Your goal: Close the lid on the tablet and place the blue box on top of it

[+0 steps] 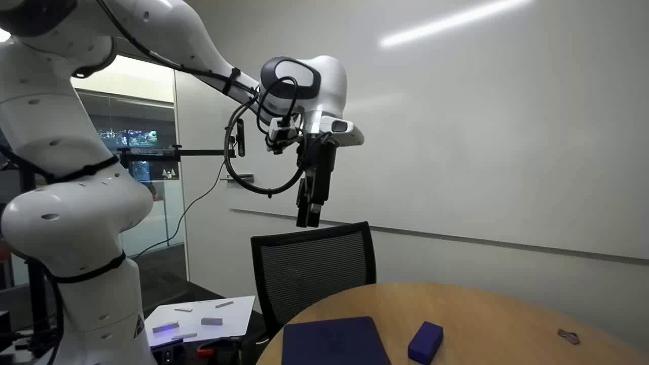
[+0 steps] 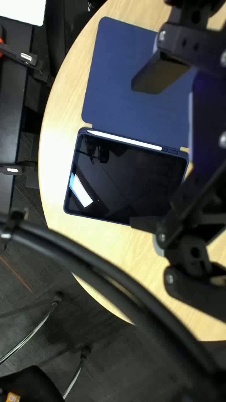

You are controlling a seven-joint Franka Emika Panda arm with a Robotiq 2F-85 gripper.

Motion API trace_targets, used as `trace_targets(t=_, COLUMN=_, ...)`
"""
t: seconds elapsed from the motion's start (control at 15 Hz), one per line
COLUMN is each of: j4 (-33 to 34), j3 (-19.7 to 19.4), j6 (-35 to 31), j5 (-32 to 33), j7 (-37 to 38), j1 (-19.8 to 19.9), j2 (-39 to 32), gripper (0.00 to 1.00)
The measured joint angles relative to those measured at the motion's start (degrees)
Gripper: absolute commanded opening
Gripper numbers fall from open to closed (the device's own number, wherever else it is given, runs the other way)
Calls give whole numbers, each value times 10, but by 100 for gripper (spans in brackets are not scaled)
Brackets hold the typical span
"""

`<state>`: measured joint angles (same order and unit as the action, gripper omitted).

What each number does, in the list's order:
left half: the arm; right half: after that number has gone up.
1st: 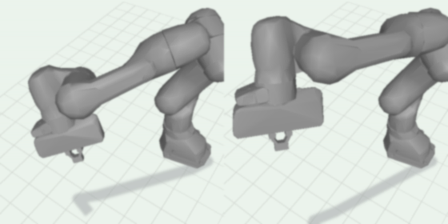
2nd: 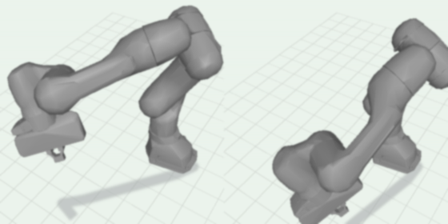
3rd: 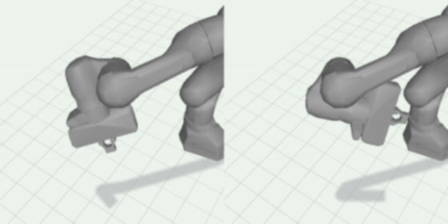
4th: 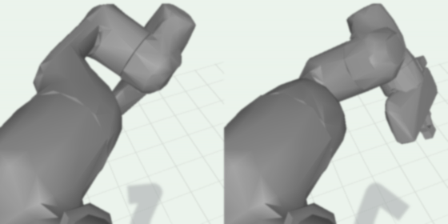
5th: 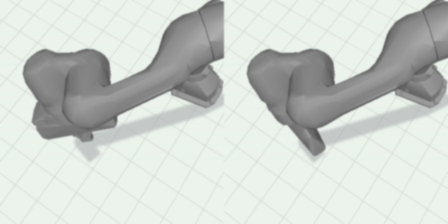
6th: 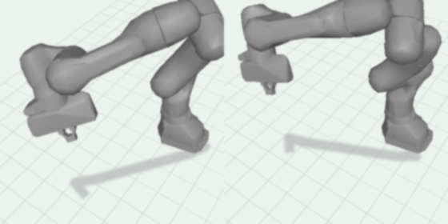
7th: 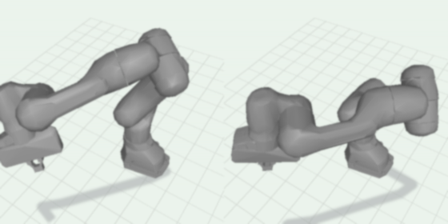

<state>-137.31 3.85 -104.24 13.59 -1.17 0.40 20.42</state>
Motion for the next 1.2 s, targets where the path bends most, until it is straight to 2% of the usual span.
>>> trace_targets(t=0.8, j4=0, j3=-1, j6=0, j5=0, j7=0, j1=-1, j2=0, gripper=100)
trace_targets(t=1.2, j4=-7, j3=7, j6=-10, j5=-15, j7=4, j1=-32, j2=-13, gripper=100)
